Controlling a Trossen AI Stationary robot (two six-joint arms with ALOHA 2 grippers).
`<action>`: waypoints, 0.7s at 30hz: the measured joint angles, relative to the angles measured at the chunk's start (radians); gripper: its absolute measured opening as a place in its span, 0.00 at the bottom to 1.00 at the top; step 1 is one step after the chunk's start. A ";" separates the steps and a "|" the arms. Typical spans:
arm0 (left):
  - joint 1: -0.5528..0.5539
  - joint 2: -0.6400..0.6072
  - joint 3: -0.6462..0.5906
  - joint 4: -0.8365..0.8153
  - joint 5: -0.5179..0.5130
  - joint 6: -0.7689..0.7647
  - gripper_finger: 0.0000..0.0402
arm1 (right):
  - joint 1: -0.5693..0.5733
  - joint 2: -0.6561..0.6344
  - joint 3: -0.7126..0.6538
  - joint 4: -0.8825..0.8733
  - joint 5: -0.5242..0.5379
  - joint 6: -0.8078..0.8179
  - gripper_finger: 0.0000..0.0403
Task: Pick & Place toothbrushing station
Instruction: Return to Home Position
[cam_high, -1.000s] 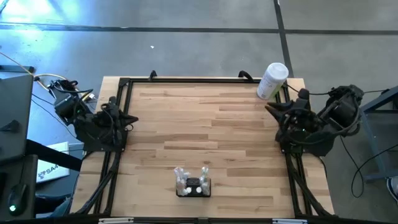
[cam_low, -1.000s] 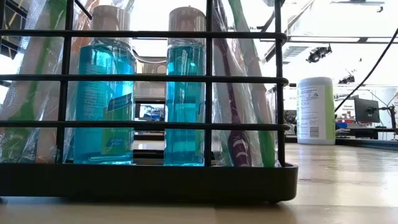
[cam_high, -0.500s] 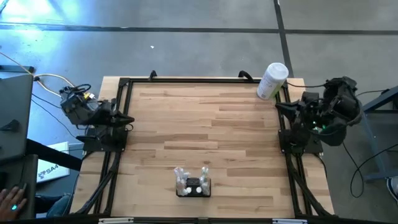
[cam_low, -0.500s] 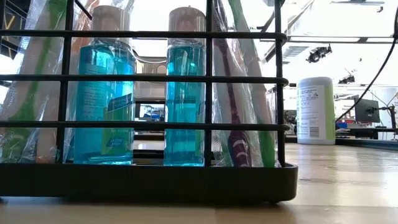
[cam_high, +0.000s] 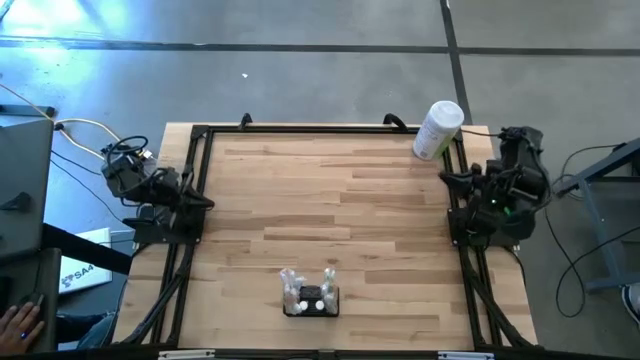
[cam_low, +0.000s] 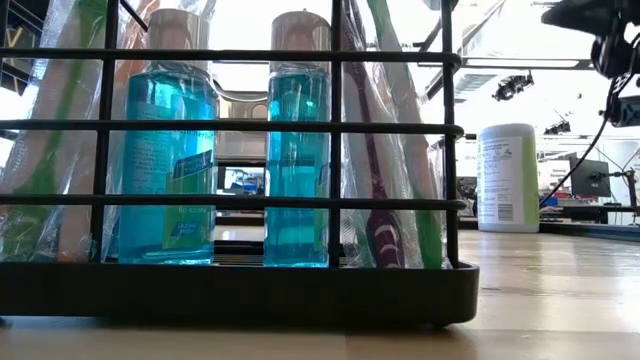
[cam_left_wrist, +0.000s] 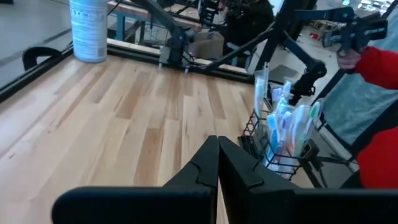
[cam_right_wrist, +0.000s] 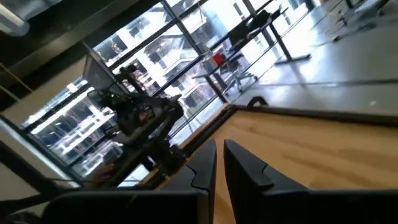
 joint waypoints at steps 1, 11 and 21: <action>0.000 0.000 -0.005 0.002 0.000 -0.003 0.00 | 0.004 -0.010 -0.028 0.000 -0.001 0.032 0.06; 0.000 0.000 -0.023 0.005 -0.003 -0.026 0.00 | 0.003 -0.019 -0.258 0.085 -0.001 0.319 0.06; 0.000 0.000 -0.023 -0.003 -0.004 -0.025 0.00 | 0.003 -0.020 -0.413 0.203 -0.006 0.411 0.06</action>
